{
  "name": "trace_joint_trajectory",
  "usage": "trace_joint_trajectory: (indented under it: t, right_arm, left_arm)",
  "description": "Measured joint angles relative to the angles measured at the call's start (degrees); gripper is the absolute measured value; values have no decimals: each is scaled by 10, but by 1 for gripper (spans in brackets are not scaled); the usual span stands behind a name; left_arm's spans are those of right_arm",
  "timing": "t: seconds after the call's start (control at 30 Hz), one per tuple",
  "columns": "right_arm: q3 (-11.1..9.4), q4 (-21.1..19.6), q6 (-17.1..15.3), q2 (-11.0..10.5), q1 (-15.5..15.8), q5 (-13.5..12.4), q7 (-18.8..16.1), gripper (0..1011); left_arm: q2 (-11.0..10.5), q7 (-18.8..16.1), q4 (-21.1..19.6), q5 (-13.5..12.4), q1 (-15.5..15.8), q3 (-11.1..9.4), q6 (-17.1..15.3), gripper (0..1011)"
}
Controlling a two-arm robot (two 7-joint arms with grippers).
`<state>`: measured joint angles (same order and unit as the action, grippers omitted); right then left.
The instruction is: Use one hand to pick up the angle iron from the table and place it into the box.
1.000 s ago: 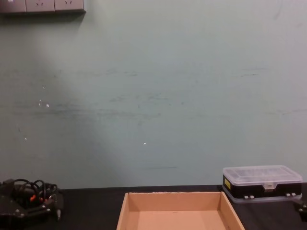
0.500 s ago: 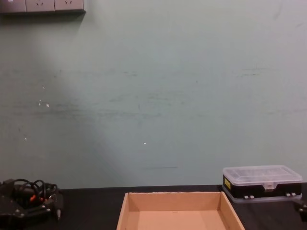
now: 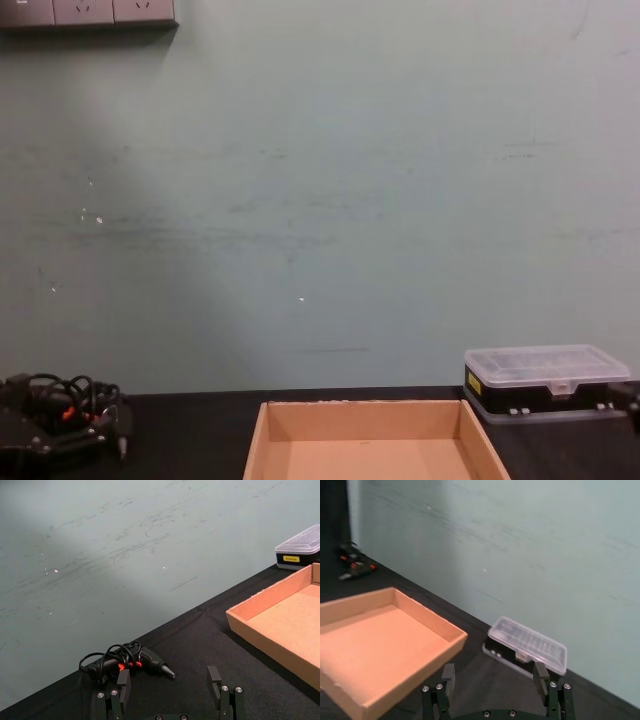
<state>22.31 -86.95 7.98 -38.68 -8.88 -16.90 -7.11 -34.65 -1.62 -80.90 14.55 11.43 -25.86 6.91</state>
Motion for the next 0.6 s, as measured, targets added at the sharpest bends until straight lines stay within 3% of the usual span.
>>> trace_joint_trajectory:
  t: [0.3, 0.6]
  right_arm:
    - [-28, -72, -15, -51, 26, -38, -76, 1003]
    - [-29, -103, -24, -95, 17, -79, -207, 1003]
  left_arm:
    - [0, 0, 0, 0, 0, 0, 0, 1000]
    - [0, 0, 0, 0, 0, 0, 0, 1000]
